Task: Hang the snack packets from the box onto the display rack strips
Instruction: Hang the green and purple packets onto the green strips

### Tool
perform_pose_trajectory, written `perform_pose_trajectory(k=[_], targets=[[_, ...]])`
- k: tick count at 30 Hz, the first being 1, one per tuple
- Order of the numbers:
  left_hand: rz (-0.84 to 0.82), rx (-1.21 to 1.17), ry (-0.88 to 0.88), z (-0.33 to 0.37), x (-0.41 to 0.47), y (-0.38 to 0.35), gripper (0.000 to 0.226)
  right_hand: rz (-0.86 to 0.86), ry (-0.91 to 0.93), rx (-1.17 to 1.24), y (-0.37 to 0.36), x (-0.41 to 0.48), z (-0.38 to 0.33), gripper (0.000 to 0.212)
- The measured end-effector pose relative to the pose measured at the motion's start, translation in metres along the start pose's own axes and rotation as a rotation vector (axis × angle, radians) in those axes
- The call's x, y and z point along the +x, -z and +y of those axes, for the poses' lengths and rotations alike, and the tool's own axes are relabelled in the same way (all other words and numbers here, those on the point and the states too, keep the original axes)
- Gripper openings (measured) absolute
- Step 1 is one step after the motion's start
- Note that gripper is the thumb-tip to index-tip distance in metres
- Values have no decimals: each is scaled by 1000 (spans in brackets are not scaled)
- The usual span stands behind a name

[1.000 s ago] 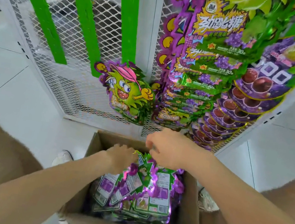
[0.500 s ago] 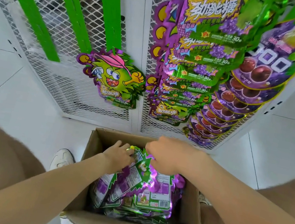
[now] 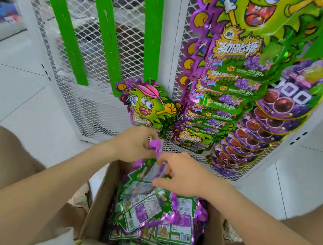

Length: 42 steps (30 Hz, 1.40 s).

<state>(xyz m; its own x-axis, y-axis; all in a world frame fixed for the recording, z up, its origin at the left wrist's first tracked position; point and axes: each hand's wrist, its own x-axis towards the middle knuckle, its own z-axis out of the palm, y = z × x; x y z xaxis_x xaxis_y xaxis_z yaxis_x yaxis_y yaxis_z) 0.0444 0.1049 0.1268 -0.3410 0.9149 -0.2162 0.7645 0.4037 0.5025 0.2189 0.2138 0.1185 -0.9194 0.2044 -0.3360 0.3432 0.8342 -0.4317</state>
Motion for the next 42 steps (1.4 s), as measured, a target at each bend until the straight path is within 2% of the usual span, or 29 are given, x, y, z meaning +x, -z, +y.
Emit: perform_pose_trajectory(k=[2, 3, 4, 5, 6, 8, 9, 10, 12, 14, 16, 18, 20, 22, 26, 28, 33, 37, 39, 42], targets=[[105, -275, 150, 5, -7, 10, 36, 7, -26, 141, 2, -6, -10, 110], [146, -463, 238, 8, -10, 13, 40, -4, -35, 188, 3, -10, -15, 125], [169, -659, 323, 12, -13, 16, 41, -14, -33, 207, 3, -12, -18, 131], [181, -828, 392, 16, -14, 19, 41, -12, -34, 177, 4, -13, -20, 128], [191, -953, 439, 20, -15, 23, 40, 26, -31, 131, 5, -13, -20, 114], [215, -1096, 480, 22, -13, 33, 42, 192, -10, 82, 10, -8, -13, 59], [218, -1077, 489, 21, -12, 38, 42, 294, -31, 76, 15, -6, -9, 34], [214, -959, 495, 19, -11, 44, 40, 388, -55, 73, 21, -3, -5, 22], [188, -509, 493, 10, -10, 57, 45, 535, -105, 75, 33, 0, 2, 23], [276, -72, 458, 4, -6, 69, 60, 641, -123, 93, 44, 3, 4, 21], [451, 39, 331, 0, 3, 78, 56, 699, -107, 97, 53, 7, 2, 5], [523, -36, 149, 1, 16, 90, 57, 741, -83, 121, 59, 10, -5, 16], [522, -228, 32, 9, 26, 102, 67, 802, -65, 119, 66, 16, -12, 19], [515, -413, 24, 14, 35, 111, 69, 881, -52, 135, 74, 22, -19, 20], [545, -654, 75, 28, 44, 120, 52, 1057, -40, 33, 90, 35, -34, 20], [487, -669, 84, 33, 45, 124, 52, 1099, -49, -28, 97, 43, -38, 21], [409, -576, 130, 33, 35, 128, 22, 1089, -22, 96, 109, 63, -39, 30], [305, -650, 169, 32, 22, 134, 43, 1102, 10, 182, 111, 67, -43, 32], [295, -629, 153, 34, 15, 134, 36, 1104, 7, 201, 112, 68, -44, 35], [288, -626, 120, 28, 12, 132, 60, 1082, -21, 202, 110, 69, -48, 39]])
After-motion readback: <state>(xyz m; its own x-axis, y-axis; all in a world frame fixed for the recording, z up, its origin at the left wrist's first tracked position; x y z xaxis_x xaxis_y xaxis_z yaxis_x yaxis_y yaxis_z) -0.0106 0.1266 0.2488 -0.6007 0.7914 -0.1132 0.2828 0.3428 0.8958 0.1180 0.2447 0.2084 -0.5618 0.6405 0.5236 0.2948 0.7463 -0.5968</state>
